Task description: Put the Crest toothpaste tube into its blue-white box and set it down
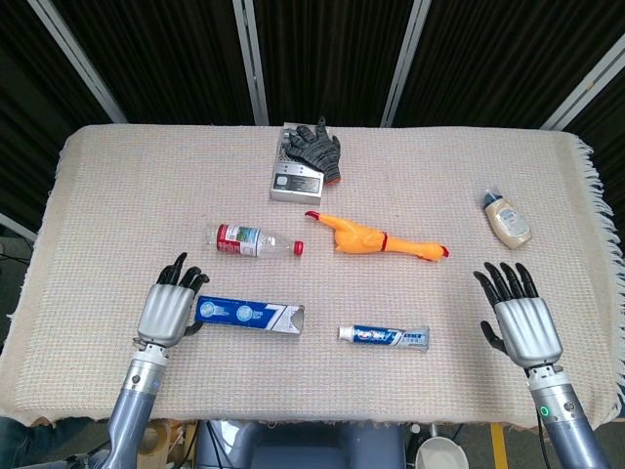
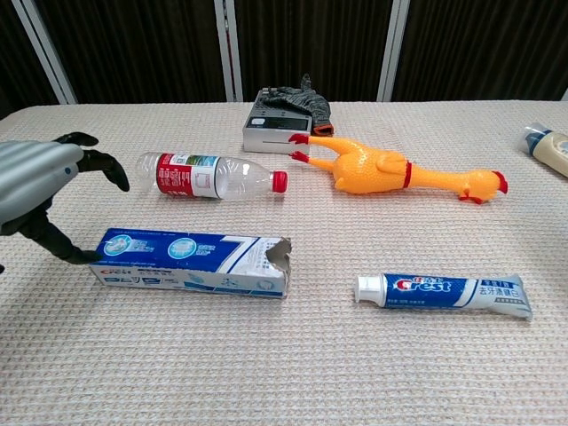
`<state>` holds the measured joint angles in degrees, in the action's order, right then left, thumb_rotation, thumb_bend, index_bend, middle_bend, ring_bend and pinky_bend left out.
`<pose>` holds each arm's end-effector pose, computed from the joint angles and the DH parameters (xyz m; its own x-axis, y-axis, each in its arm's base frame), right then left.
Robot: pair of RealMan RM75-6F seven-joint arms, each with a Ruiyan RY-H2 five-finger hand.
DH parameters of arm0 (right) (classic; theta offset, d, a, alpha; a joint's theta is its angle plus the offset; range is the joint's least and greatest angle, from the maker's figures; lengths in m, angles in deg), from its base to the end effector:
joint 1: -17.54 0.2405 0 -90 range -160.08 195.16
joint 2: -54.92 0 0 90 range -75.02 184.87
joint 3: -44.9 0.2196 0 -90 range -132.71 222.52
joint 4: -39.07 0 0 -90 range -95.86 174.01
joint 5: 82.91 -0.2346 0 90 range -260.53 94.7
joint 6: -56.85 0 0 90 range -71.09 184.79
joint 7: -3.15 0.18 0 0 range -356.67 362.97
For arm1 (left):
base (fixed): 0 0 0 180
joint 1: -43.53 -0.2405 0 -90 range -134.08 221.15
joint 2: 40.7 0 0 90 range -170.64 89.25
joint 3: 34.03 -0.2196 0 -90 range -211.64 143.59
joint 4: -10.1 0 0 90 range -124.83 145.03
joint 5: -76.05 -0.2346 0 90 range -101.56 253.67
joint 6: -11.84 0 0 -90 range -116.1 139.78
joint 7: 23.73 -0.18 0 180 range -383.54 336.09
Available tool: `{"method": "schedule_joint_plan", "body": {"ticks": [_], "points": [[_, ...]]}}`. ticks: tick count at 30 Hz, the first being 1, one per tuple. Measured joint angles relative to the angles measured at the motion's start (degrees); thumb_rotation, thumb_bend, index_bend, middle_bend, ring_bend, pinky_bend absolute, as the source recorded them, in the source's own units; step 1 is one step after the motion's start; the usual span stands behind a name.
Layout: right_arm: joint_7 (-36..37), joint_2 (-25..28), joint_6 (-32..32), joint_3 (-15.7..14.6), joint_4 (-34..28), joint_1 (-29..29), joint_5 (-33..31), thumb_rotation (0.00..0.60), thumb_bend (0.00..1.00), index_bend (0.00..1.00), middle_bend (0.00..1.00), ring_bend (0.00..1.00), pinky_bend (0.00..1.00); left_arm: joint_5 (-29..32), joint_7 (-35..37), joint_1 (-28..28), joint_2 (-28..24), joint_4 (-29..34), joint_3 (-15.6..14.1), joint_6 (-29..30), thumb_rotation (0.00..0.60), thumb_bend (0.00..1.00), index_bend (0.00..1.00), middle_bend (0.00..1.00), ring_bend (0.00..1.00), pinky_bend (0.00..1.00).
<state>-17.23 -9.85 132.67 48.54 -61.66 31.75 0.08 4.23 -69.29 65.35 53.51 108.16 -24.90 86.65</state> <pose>-0.2287 -0.2544 0.0801 0.5764 -0.0701 0.8142 -0.8117 -0.1647 0.5604 -0.1215 0.2731 -0.0327 0.5276 0.0818 0.8455 0.8406 -0.1940 -0.5057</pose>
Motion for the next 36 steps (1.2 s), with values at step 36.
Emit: {"method": "schedule_joint_plan", "body": {"ticks": [36], "points": [[4.3,-0.8,1.0,-0.7,3.7,-1.2,0.9,0.6,0.35,0.16,0.13,0.07,0.0,2.0,-5.8,6.3,11.4,-8.3,-2.2,-1.1,0.6,0.16,0.41,0.36,0.1,0.18]]}}
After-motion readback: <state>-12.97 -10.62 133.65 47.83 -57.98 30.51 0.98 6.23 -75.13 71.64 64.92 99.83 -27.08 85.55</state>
